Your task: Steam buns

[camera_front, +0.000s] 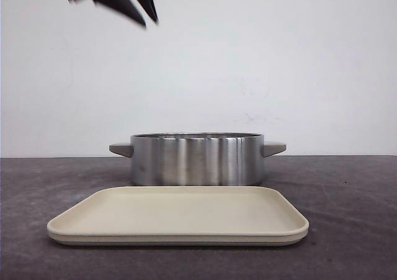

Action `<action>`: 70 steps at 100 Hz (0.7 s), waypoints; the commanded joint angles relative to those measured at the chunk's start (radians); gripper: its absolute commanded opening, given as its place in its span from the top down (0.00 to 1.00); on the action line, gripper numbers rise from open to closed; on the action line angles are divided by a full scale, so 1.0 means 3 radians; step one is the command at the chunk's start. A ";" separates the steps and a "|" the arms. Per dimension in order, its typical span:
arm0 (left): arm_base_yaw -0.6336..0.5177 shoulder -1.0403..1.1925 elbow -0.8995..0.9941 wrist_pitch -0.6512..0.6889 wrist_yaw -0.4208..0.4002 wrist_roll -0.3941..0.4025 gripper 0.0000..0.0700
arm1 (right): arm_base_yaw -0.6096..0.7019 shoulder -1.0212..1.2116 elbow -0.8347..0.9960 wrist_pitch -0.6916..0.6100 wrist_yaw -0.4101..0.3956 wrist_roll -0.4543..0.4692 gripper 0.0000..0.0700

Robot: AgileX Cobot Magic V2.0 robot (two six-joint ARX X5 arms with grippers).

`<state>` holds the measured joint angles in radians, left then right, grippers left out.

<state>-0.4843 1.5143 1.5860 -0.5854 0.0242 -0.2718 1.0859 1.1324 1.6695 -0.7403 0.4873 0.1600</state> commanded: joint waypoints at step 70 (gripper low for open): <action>-0.0066 -0.2031 -0.0455 -0.0881 -0.0097 0.0507 1.00 | 0.0038 0.0056 -0.1582 0.2286 -0.0324 -0.0350 0.99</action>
<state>-0.5003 0.9260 1.4830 -0.8471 0.0032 -0.1299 1.0855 1.1397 1.1797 -0.0891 0.3973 0.0952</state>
